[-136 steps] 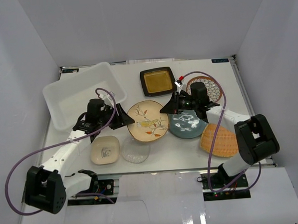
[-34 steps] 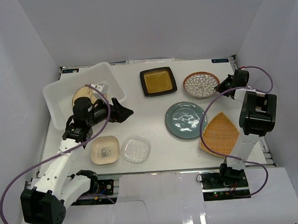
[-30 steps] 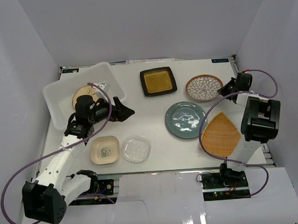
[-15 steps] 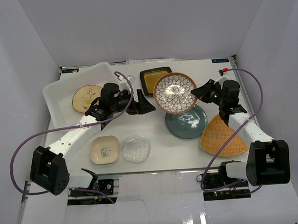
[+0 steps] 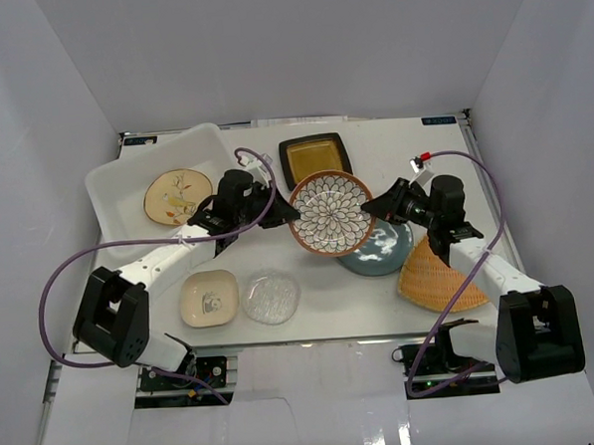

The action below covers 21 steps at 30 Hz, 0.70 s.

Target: Place the plates into the plastic bin on the countertop

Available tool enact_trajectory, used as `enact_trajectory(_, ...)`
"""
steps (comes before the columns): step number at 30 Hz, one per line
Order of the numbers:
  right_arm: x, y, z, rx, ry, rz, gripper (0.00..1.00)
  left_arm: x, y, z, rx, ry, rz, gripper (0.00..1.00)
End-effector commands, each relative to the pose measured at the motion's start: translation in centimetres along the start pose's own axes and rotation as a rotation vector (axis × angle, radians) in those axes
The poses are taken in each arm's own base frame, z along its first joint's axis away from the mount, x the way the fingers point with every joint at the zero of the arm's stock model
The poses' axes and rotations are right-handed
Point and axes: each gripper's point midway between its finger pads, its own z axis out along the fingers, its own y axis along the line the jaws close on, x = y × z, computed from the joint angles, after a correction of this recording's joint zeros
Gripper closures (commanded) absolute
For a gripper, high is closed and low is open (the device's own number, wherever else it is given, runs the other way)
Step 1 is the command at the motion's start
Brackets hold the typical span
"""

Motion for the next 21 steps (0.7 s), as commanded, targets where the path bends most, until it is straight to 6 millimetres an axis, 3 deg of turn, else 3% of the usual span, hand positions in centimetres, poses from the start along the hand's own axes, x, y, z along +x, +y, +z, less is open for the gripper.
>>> enact_trajectory(1, -2.5, 4.8, -0.7, -0.175, -0.067, -0.049, 0.91, -1.9, 0.1, -0.2, -0.019, -0.061, 0.034, 1.0)
enact_trajectory(3, -2.4, 4.6, -0.7, -0.161, -0.062, -0.049, 0.75, -2.4, 0.1, -0.6, -0.038, -0.071, 0.04, 1.0)
enact_trajectory(4, -2.5, 4.5, -0.8, -0.149, -0.066, -0.058, 0.46, -3.3, -0.1, -0.9, -0.057, -0.095, 0.043, 1.0)
enact_trajectory(6, -2.4, 4.4, -1.0, -0.131, -0.062, -0.056, 0.21, -5.2, 0.0, -1.9, -0.085, -0.149, 0.044, 1.0)
enact_trajectory(7, -2.6, 4.6, -1.3, -0.13, -0.074, -0.067, 0.09, -7.0, -1.1, -3.1, -0.069, -0.199, 0.046, 1.0)
enact_trajectory(9, -2.5, 4.7, -1.7, -0.126, -0.077, -0.076, 0.04, -10.3, 0.0, -5.3, -0.09, -0.277, 0.012, 1.0)
enact_trajectory(10, -2.7, 5.2, -2.1, -0.131, -0.088, -0.09, 0.03, -11.8, -0.4, -7.0, -0.072, -0.32, -0.009, 1.0)
enact_trajectory(11, -2.4, 5.0, -2.2, -0.123, -0.085, -0.096, 0.03, -14.2, 1.2, -9.0, -0.105, -0.388, -0.043, 1.0)
enact_trajectory(13, -2.3, 5.2, -2.6, -0.122, -0.097, -0.114, 0.03, -16.3, 2.2, -11.9, -0.121, -0.467, -0.088, 1.0)
enact_trajectory(15, -1.7, 4.7, -2.6, -0.11, -0.089, -0.115, 0.04, -18.2, 5.6, -14.9, -0.204, -0.552, -0.141, 1.0)
enact_trajectory(18, -0.8, 4.4, -2.2, -0.107, -0.065, -0.116, 0.06, -19.3, 9.5, -18.8, -0.262, -0.655, -0.232, 1.0)
enact_trajectory(21, 0.1, 3.9, -1.3, -0.09, -0.038, -0.114, 0.07, -18.9, 13.6, -20.5, -0.399, -0.708, -0.28, 1.0)
